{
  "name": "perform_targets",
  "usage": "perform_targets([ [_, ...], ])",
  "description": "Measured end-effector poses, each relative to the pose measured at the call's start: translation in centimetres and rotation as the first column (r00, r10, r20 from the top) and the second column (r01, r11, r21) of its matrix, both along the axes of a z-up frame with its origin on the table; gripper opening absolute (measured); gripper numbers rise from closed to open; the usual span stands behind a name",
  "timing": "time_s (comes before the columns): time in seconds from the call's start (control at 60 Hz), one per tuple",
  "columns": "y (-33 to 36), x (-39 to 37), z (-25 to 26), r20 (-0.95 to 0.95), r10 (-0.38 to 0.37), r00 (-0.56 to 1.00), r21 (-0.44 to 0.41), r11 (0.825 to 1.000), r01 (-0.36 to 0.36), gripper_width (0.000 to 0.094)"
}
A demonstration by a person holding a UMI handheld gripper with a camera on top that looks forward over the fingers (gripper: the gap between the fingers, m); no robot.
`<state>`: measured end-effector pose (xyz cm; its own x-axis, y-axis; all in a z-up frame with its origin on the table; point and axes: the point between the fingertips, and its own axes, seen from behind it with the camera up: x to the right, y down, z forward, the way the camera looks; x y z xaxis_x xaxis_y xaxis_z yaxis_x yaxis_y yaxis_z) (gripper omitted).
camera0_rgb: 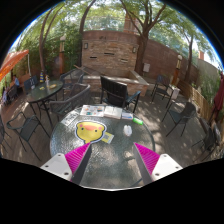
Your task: Arrange mouse
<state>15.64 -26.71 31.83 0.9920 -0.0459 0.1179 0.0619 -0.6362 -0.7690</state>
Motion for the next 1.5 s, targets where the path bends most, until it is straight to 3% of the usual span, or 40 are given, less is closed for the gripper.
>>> perform_targets([
  [0.217,0.7,1.8,-5.2,-0.006,-0.004,1.0,-0.086,0.996,0.003,0.0863],
  [0.467,6.6,9.2,-18.5,-0.012,-0.02,1.0,-0.181,0.983,0.017,0.0852],
  [0.533,10.9,11.0,-22.8,-0.02,-0.022,1.0,-0.165,0.986,0.019,0.0853],
  [0.717,22.6,15.1,-27.6,-0.029,-0.009,1.0,-0.06,0.998,0.007,0.0855],
  [0.9,30.1,17.0,-31.8,-0.065,-0.008,0.998,-0.062,0.998,0.004,0.0829],
  [1.017,32.0,17.0,-33.5,-0.078,0.0,0.997,-0.069,0.998,-0.006,0.0741],
  [1.117,32.7,16.6,-33.5,-0.105,0.002,0.994,-0.05,0.999,-0.008,0.0498],
  [1.35,32.5,16.7,-33.2,-0.059,-0.015,0.998,-0.043,0.999,0.013,0.0349],
  [1.5,31.9,18.0,-29.4,-0.024,-0.099,0.995,0.014,0.995,0.099,0.0349],
])
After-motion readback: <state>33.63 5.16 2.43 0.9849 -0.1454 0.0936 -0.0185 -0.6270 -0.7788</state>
